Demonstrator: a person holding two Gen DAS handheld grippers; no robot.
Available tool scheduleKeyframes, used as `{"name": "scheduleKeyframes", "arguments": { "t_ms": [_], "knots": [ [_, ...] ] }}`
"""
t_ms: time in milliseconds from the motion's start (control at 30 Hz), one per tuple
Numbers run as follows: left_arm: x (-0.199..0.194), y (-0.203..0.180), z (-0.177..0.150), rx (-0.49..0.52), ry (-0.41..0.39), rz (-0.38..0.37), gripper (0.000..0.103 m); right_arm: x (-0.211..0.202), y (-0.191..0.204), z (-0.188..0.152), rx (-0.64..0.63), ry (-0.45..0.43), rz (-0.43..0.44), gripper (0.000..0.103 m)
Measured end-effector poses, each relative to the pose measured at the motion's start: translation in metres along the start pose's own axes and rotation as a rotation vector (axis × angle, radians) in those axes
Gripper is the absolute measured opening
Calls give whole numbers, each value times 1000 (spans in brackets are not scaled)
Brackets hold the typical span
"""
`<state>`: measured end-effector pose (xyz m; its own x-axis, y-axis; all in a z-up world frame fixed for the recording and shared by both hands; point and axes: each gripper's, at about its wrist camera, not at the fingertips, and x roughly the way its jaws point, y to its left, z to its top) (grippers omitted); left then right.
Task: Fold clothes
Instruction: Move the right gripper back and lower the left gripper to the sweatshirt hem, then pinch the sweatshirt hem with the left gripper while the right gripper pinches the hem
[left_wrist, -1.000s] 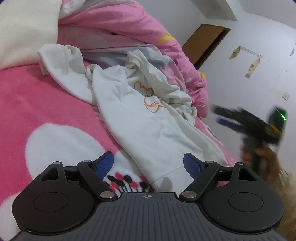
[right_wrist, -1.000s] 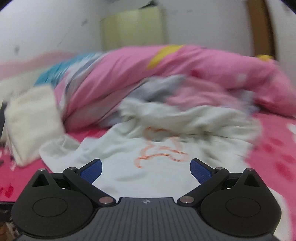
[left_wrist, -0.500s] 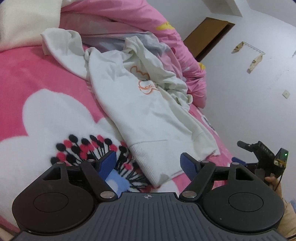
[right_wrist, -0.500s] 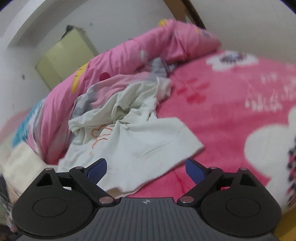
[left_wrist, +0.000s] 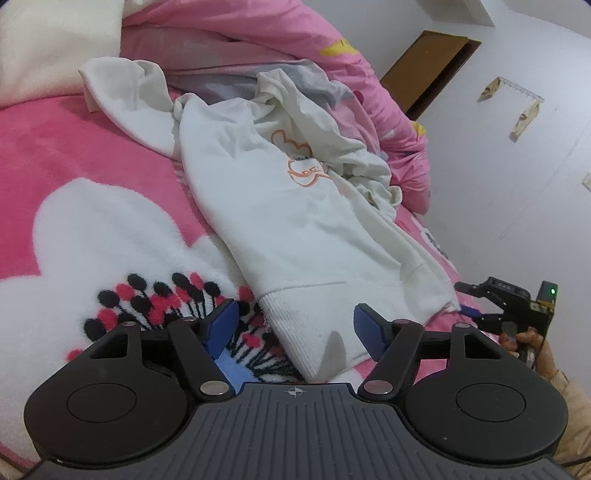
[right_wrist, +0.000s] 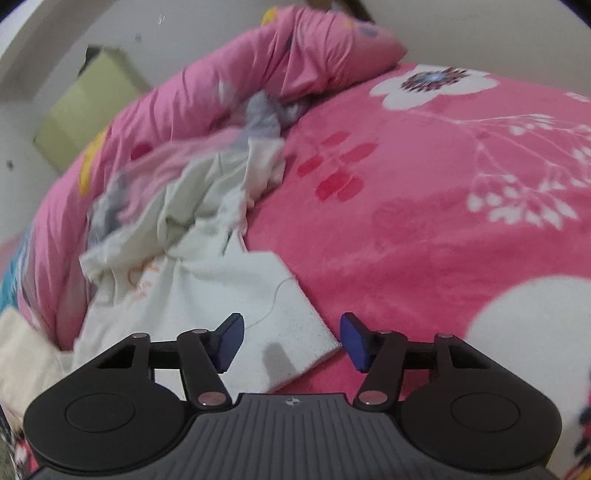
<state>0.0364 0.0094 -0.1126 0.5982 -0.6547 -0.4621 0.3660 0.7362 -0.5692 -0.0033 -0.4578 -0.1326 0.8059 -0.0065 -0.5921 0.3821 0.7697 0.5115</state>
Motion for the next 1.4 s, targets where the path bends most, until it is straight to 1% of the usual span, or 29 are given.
{"name": "scheduleKeyframes", "arguments": {
  "t_ms": [33, 133, 167, 267, 333, 367, 433, 467, 500, 533, 600, 800, 933, 1033, 1167, 1233, 1333, 1400],
  "knots": [
    [0, -1, 0, 6, 2, 6, 67, 2, 0, 0, -9, 6, -8, 52],
    [0, -2, 0, 23, 7, 27, 63, 5, -2, -1, -15, 14, -6, 48],
    [1, -3, 0, 28, 8, 38, 59, 5, -2, -1, -22, 19, -5, 46],
    [1, -6, 1, 32, 13, 69, 49, 6, 1, -1, -68, 40, -15, 34],
    [1, -7, 1, 26, 17, 80, 45, 5, 8, 0, -111, 67, -4, 27],
    [1, -8, 1, 22, 20, 85, 41, 5, 12, -1, -140, 77, -6, 27],
    [3, -10, 1, 20, 24, 98, 34, 9, 21, -4, -213, 84, -35, 22],
    [4, -11, 0, 23, 26, 107, 27, 10, 24, -4, -235, 84, -40, 20],
    [5, -12, 0, 28, 27, 117, 21, 11, 26, -4, -242, 83, -37, 11],
    [5, -14, 0, 31, 28, 122, 17, 10, 27, -2, -239, 82, -28, 7],
    [5, -16, 1, 34, 25, 120, 5, 6, 30, 0, -232, 66, -11, 7],
    [-16, -24, 8, 54, -15, 93, 3, -34, 38, 12, -179, -28, 81, 6],
    [-45, -21, 17, 54, -65, 68, 3, -65, 47, 15, -175, -76, 120, 6],
    [-68, -18, 22, 56, -97, 43, 3, -86, 53, 11, -185, -92, 152, 6],
    [-95, -15, 24, 58, -102, 18, 3, -115, 58, -1, -190, -108, 186, 6],
    [-106, -15, 22, 64, -97, 17, 3, -129, 59, -12, -181, -110, 200, 5],
    [-119, -12, 17, 67, -82, 24, 3, -148, 55, -34, -168, -99, 212, 6],
    [-121, -9, 12, 69, -64, 33, 3, -153, 49, -50, -157, -73, 207, 6]
  ]
}}
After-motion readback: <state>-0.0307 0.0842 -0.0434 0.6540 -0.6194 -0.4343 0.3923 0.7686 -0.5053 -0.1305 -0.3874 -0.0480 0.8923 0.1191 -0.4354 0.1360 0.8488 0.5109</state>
